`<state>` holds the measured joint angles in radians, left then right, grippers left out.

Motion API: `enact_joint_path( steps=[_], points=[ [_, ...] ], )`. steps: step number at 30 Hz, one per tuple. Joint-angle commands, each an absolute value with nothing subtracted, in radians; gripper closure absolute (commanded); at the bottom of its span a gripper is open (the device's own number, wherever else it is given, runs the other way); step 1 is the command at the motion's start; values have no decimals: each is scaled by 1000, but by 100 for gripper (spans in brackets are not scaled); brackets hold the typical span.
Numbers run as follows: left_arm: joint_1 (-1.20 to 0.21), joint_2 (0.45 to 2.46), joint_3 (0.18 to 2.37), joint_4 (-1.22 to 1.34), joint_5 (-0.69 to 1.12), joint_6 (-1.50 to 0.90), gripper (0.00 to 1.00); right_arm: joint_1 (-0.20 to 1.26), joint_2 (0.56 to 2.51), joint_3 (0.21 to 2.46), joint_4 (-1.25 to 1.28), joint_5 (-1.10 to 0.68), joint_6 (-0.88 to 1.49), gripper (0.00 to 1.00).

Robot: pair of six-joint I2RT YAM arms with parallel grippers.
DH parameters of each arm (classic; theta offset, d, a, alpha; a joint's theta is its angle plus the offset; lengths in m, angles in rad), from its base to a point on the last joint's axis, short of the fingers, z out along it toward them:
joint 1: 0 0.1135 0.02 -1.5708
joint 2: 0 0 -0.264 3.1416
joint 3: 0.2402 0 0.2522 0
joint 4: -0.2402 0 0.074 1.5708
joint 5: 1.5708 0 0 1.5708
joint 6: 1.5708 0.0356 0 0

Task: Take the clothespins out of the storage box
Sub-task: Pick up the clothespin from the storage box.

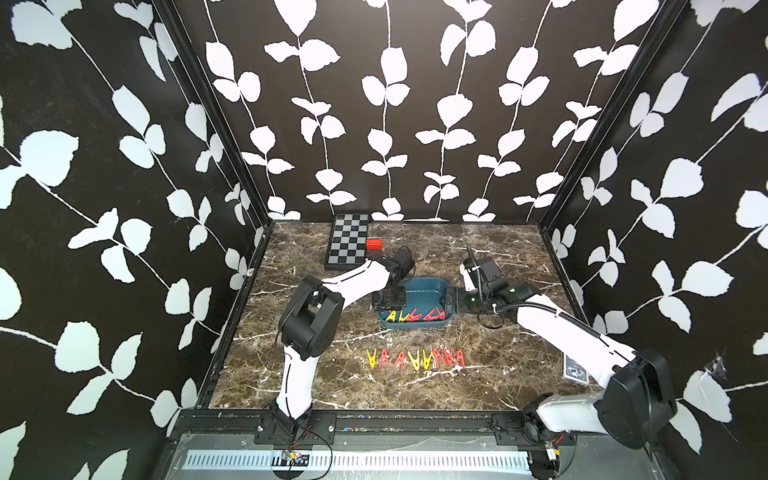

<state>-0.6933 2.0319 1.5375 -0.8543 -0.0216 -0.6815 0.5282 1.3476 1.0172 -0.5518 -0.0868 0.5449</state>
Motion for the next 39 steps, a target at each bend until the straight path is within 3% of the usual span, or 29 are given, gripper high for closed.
enact_joint_path(
  steps=[1, 9, 20, 31, 39],
  points=[
    [-693, 2048, 1569, -879, -66, -654, 68, 522, 1347, 1047, -569, -76, 538, 1],
    [-694, 2098, 1587, -867, -81, -629, 74, 519, 1356, 1061, -582, -69, 539, 1],
    [-694, 2027, 1588, -883, -84, -636, 98, 519, 1367, 1059, -558, -92, 546, 1],
    [-694, 1825, 1555, -903, -95, -676, 97, 520, 1368, 1050, -497, -152, 538, 1],
    [-693, 1637, 1403, -909, -122, -708, 96, 537, 1366, 1044, -450, -203, 540, 1]
  ],
)
